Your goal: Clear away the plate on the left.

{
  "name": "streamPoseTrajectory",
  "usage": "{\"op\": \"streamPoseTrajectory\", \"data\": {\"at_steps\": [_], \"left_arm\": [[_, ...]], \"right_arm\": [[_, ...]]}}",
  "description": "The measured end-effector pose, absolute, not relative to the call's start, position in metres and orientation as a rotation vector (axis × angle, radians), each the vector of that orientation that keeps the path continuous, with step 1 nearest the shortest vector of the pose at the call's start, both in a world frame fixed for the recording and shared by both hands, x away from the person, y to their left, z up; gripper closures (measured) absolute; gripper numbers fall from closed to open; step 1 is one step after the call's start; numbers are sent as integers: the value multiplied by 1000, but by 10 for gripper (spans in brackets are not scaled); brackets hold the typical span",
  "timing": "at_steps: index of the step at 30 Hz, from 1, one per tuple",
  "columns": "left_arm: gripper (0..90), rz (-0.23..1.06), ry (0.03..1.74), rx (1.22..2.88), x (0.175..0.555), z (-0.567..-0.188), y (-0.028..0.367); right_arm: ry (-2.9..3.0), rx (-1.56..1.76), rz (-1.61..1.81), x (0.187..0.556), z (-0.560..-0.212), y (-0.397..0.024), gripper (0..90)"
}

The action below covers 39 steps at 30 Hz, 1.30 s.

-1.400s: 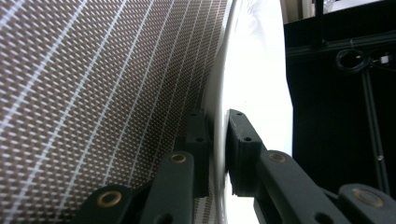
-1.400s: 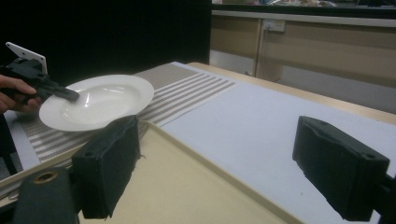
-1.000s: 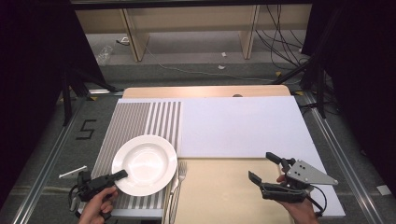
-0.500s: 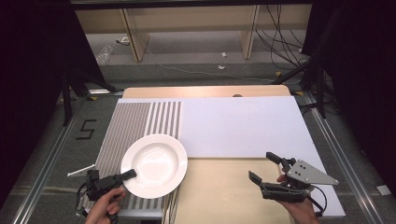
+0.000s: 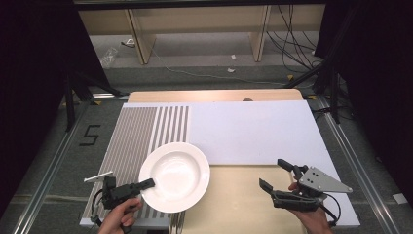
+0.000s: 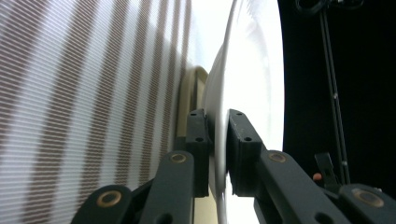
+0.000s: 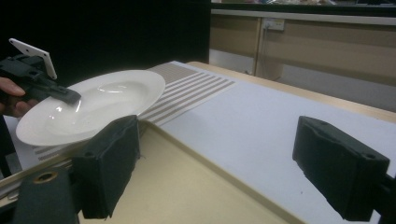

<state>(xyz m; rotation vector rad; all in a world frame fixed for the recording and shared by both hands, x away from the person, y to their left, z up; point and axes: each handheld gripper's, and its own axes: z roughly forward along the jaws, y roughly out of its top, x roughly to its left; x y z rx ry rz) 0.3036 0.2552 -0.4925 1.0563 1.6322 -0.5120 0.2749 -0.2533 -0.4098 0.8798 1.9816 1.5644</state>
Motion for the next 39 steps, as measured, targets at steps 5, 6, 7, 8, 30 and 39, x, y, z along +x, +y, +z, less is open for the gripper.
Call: {"op": "streamPoseTrajectory", "data": {"at_steps": [5, 6, 7, 8, 30, 39], "left_arm": [[800, -539, 1608, 1086, 305, -490, 241], [800, -546, 1603, 1091, 305, -490, 238], [800, -551, 1598, 1098, 305, -489, 235], [799, -556, 1591, 1106, 305, -488, 233], [799, -614, 1547, 1271, 314, -489, 181], [799, -645, 1523, 1334, 317, -490, 160]], "right_arm": [[1980, 875, 1567, 275, -409, -254, 158], [1980, 875, 1566, 275, -409, -254, 158], [1980, 874, 1566, 275, -409, -254, 158], [1980, 875, 1566, 275, -409, -254, 158], [1983, 875, 1568, 274, -409, -254, 158], [1982, 873, 1569, 275, -409, -254, 158]]}}
